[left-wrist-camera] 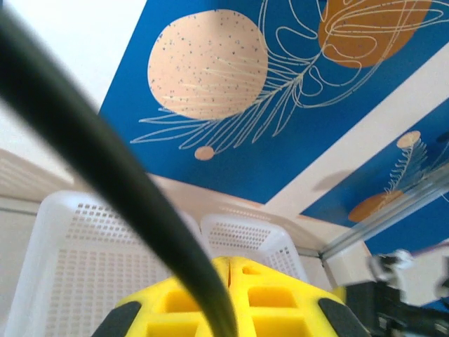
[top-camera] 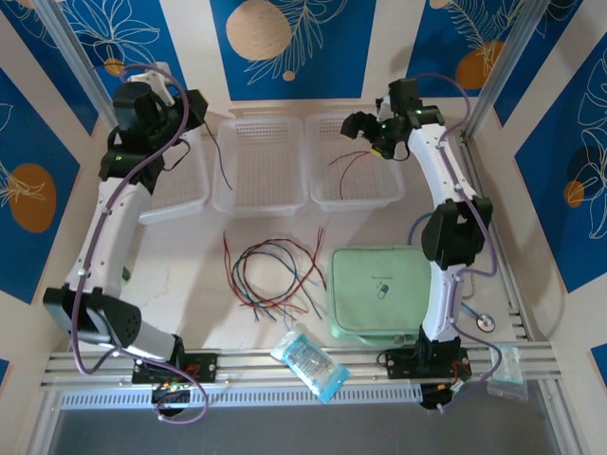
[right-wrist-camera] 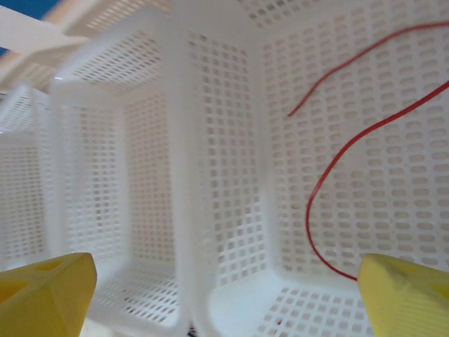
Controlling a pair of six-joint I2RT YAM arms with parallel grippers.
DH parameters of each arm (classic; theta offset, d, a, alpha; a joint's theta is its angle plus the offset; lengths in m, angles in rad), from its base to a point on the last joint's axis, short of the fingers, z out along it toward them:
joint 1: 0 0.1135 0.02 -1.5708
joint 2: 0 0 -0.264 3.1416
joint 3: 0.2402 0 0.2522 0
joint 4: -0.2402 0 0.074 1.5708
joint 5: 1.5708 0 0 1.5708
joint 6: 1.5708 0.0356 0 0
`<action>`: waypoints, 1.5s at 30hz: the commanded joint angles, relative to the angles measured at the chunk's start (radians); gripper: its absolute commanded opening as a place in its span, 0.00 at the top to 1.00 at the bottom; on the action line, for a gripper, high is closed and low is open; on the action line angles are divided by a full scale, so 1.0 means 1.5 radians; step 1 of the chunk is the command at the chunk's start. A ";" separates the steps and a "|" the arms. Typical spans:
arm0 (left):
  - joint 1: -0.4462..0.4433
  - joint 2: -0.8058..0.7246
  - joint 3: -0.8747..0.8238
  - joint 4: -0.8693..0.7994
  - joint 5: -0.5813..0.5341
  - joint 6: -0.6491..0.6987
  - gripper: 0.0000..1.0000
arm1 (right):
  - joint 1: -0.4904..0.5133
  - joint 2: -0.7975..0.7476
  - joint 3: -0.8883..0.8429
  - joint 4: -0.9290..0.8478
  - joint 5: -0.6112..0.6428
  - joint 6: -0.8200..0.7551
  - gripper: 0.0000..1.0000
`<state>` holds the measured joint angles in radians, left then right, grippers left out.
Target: Untangle the cables
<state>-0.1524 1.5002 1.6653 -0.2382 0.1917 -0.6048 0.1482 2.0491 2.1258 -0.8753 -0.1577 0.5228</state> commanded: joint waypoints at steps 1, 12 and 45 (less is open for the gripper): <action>-0.022 0.044 0.026 0.097 -0.045 -0.011 1.00 | 0.002 -0.055 -0.049 0.006 -0.010 -0.009 0.04; -0.098 0.262 0.100 0.081 -0.119 0.103 1.00 | 0.029 -0.230 -0.275 0.063 -0.028 0.015 0.03; -0.111 0.557 0.455 -0.379 -0.074 0.191 0.16 | 0.103 -0.331 -0.396 0.028 0.041 0.014 0.04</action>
<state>-0.3130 2.4535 2.3161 -0.7841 0.1440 -0.3538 0.2886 1.5681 1.5032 -0.7990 -0.1131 0.5533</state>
